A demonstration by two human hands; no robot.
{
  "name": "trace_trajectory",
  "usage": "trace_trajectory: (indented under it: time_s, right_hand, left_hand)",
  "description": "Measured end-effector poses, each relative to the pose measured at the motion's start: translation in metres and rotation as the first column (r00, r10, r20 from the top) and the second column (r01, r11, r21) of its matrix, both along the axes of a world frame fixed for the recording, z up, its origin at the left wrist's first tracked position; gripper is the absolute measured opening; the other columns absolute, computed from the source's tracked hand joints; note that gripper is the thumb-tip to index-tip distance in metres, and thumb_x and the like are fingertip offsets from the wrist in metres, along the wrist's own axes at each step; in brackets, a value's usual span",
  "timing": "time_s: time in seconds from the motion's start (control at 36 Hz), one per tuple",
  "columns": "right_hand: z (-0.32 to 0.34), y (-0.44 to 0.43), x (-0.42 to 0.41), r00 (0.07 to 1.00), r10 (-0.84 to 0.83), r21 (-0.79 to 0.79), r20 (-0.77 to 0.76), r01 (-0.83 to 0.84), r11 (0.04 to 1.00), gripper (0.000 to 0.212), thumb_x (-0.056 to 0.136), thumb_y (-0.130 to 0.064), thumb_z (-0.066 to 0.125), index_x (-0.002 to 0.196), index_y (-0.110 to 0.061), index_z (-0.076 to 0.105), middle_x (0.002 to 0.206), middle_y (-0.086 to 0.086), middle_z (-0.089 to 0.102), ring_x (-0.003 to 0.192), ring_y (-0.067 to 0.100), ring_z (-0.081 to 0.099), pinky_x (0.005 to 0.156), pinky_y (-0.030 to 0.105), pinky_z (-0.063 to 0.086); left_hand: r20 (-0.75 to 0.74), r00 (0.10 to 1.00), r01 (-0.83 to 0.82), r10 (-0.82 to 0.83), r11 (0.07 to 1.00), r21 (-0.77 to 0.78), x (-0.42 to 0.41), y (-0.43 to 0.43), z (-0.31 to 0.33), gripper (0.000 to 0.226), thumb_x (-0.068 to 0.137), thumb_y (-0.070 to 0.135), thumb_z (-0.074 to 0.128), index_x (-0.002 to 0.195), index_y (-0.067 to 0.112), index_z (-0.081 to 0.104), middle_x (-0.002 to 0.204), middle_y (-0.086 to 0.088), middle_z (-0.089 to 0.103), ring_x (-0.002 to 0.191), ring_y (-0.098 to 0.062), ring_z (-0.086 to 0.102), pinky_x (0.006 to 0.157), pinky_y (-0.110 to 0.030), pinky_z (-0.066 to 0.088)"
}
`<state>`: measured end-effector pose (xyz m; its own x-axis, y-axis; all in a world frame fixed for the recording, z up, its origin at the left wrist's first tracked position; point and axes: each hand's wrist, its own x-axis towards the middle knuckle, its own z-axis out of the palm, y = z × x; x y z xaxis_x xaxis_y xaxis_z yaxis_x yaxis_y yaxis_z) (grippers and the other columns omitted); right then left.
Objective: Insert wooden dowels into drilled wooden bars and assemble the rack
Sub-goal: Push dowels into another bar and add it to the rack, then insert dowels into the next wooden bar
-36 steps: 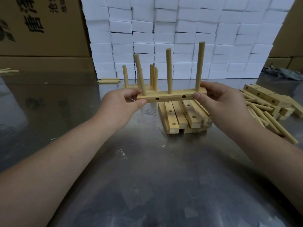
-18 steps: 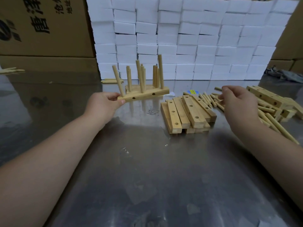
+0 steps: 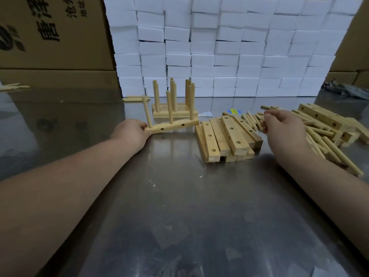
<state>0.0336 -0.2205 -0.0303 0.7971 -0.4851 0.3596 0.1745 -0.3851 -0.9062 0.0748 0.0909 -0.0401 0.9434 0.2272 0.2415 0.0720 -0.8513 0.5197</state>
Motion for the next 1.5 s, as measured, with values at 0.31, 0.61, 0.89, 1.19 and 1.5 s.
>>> trace_trajectory:
  time_s: [0.31, 0.61, 0.89, 1.19, 1.5]
  right_hand:
    - [0.0, -0.001, 0.001, 1.0, -0.021, -0.012, -0.02, 0.021, 1.0, 0.019, 0.087, -0.022, 0.046, 0.09, -0.034, 0.06, 0.071, -0.011, 0.062, 0.055, 0.005, 0.052, 0.053, 0.024, 0.043]
    - [-0.002, 0.0, 0.004, 0.999, 0.017, -0.044, -0.051, -0.019, 0.999, 0.017, 0.088, -0.022, 0.047, 0.088, -0.033, 0.061, 0.072, -0.01, 0.063, 0.066, 0.008, 0.058, 0.059, 0.027, 0.046]
    - [-0.003, 0.0, 0.005, 0.998, 0.032, -0.021, -0.062, -0.034, 0.999, 0.019, 0.088, -0.02, 0.048, 0.086, -0.029, 0.064, 0.07, -0.009, 0.063, 0.058, 0.009, 0.053, 0.055, 0.023, 0.044]
    - [-0.002, 0.002, 0.003, 0.995, 0.059, -0.011, -0.082, -0.06, 0.998, 0.019, 0.091, -0.02, 0.048, 0.089, -0.028, 0.065, 0.071, -0.007, 0.063, 0.053, 0.007, 0.051, 0.041, 0.017, 0.04]
    - [-0.003, 0.001, 0.004, 0.994, 0.078, -0.035, -0.074, -0.081, 0.996, 0.024, 0.089, -0.019, 0.049, 0.072, -0.03, 0.063, 0.07, -0.007, 0.064, 0.056, 0.011, 0.052, 0.051, 0.024, 0.046]
  left_hand:
    - [-0.063, 0.998, -0.005, 0.008, 0.999, 0.048, 0.034, -0.002, 0.004, 0.039, 0.093, 0.035, 0.054, 0.129, 0.021, 0.056, 0.135, -0.004, 0.053, 0.113, -0.028, 0.054, 0.089, -0.03, 0.042]
    - [-0.082, 0.997, 0.007, 0.011, 0.976, 0.218, 0.063, -0.006, 0.007, 0.042, 0.094, 0.039, 0.047, 0.128, 0.015, 0.056, 0.123, -0.01, 0.059, 0.103, -0.027, 0.055, 0.077, -0.03, 0.043]
    - [-0.085, 0.996, 0.017, 0.015, 0.932, 0.361, 0.075, -0.006, 0.006, 0.046, 0.093, 0.047, 0.044, 0.11, 0.008, 0.062, 0.098, -0.01, 0.062, 0.083, -0.024, 0.054, 0.065, -0.032, 0.041]
    - [-0.066, 0.998, 0.011, 0.018, 0.908, 0.418, 0.086, -0.006, 0.006, 0.05, 0.093, 0.052, 0.041, 0.111, 0.01, 0.062, 0.1, -0.008, 0.062, 0.083, -0.022, 0.051, 0.065, -0.032, 0.041]
    - [-0.06, 0.998, 0.017, 0.009, 0.91, 0.415, 0.095, -0.006, 0.005, 0.053, 0.092, 0.053, 0.042, 0.119, 0.01, 0.059, 0.11, -0.009, 0.061, 0.097, -0.026, 0.055, 0.069, -0.032, 0.042]
